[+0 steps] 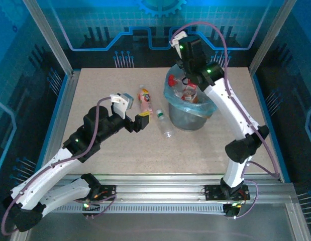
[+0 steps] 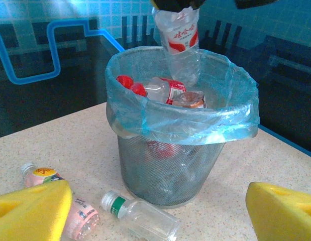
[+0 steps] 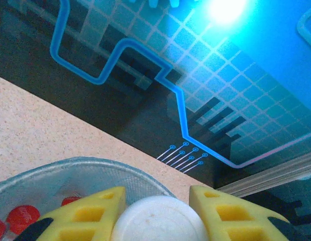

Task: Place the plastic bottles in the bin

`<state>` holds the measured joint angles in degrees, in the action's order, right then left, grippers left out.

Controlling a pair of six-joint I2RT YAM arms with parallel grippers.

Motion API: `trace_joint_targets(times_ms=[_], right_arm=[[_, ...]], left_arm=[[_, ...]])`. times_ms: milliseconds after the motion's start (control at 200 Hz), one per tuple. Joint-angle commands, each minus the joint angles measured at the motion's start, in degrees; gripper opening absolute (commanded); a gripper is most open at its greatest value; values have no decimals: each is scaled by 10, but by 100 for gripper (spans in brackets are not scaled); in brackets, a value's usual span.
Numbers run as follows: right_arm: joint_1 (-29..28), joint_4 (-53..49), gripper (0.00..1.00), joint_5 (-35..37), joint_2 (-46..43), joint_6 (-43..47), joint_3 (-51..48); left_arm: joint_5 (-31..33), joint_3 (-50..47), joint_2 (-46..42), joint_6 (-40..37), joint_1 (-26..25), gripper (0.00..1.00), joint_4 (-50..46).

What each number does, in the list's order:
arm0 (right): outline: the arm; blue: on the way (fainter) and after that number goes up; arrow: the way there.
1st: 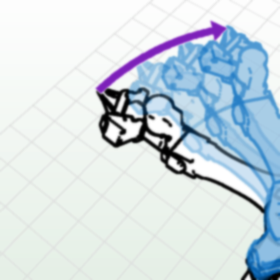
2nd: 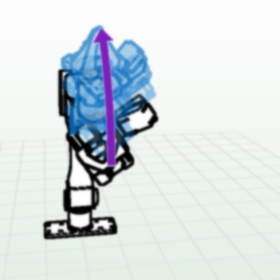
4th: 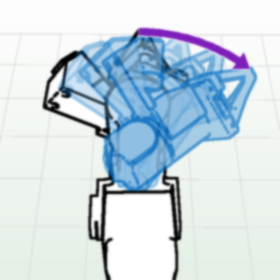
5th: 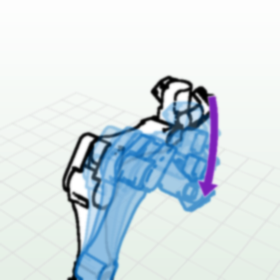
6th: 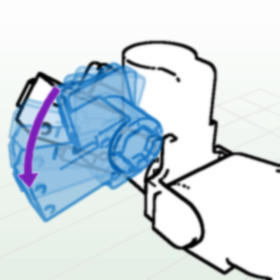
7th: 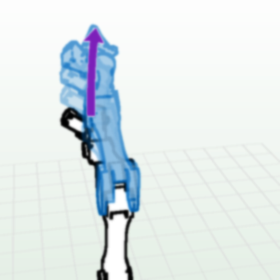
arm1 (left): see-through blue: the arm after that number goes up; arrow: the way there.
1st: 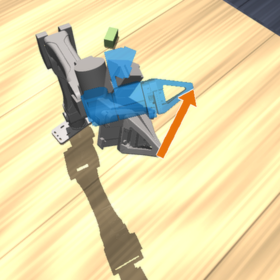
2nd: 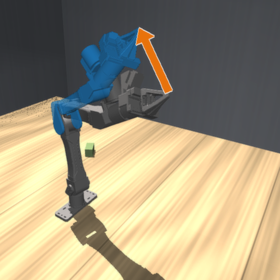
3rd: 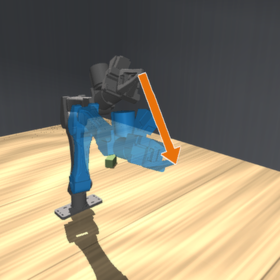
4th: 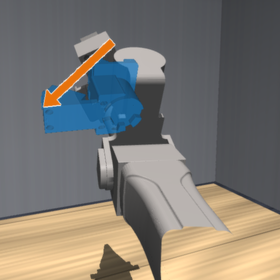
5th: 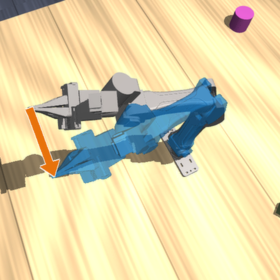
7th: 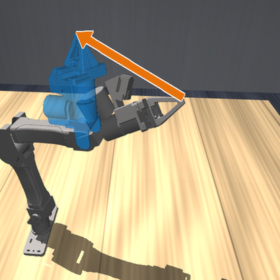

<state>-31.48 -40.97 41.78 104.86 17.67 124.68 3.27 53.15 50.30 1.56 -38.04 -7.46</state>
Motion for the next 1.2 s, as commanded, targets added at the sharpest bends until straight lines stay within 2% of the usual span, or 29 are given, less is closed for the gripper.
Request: trace_joint_targets(times_ms=[0,300,590,885,1060,1130,1196], right_arm=[[-5,-70,16,26,40,8,53],[9,-123,21,-15,75,-57,38],[32,-128,24,-63,77,-110,-31],[59,-127,28,-98,85,-133,-51],[61,-144,35,-129,67,-150,-34],[59,-139,49,-139,45,-153,-31],[57,-137,58,-139,25,-154,-26]], left_arm=[[12,-1,1,12,-4,90,-7],[18,-7,-1,13,-4,90,-17],[22,-15,-1,13,-4,90,-19],[25,-17,2,12,-4,90,-16],[24,-16,4,11,-4,91,-18],[25,-13,4,9,-4,91,-19],[24,-12,3,9,-4,90,-19]])
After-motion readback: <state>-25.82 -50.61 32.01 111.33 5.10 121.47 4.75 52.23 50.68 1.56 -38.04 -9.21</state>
